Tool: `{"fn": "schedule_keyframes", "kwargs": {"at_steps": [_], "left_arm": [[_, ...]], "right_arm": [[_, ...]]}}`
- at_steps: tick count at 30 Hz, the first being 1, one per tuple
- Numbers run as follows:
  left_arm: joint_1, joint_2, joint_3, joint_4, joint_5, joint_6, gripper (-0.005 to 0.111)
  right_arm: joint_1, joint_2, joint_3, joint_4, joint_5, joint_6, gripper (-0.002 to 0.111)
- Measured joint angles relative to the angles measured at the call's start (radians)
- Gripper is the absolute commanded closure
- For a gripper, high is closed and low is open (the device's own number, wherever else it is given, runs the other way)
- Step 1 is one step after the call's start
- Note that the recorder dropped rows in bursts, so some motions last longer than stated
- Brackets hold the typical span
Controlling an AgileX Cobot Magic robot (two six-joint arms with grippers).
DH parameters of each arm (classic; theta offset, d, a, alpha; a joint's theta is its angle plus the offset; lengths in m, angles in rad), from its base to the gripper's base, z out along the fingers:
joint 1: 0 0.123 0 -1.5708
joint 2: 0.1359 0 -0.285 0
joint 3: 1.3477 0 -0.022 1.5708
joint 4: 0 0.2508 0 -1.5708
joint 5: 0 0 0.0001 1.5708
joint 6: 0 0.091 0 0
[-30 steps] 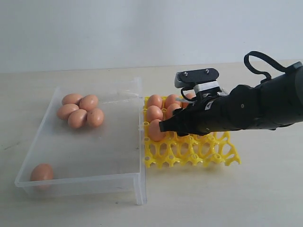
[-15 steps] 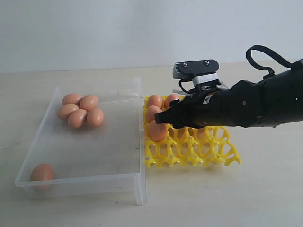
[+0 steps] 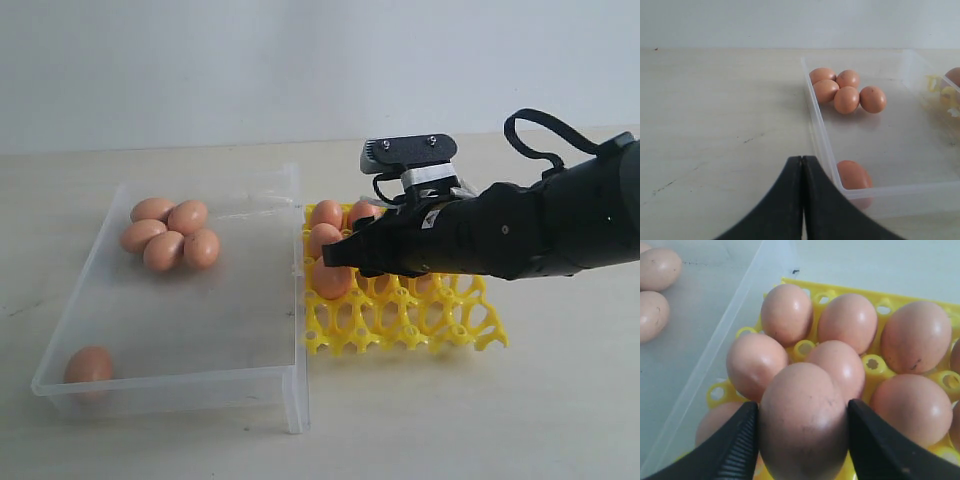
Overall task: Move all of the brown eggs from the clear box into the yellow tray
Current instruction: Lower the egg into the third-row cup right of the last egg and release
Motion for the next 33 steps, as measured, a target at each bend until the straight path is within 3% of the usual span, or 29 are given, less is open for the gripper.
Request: {"fn": "schedule_keyframes", "kwargs": {"at_steps": [5, 14, 17, 33], "left_arm": [[0.0, 0.0, 0.0, 0.0, 0.0, 0.0, 0.107], [0.0, 0.0, 0.0, 0.0, 0.0, 0.0, 0.107], [0.0, 0.0, 0.0, 0.0, 0.0, 0.0, 0.107], [0.0, 0.0, 0.0, 0.0, 0.0, 0.0, 0.107]], "right_arm": [[0.0, 0.026, 0.0, -0.002, -0.003, 0.006, 0.104], [0.0, 0.026, 0.0, -0.018, -0.02, 0.021, 0.061], [0.0, 0.026, 0.0, -0.022, -0.025, 0.035, 0.053], [0.002, 0.022, 0.0, -0.022, -0.035, 0.039, 0.052]]}}
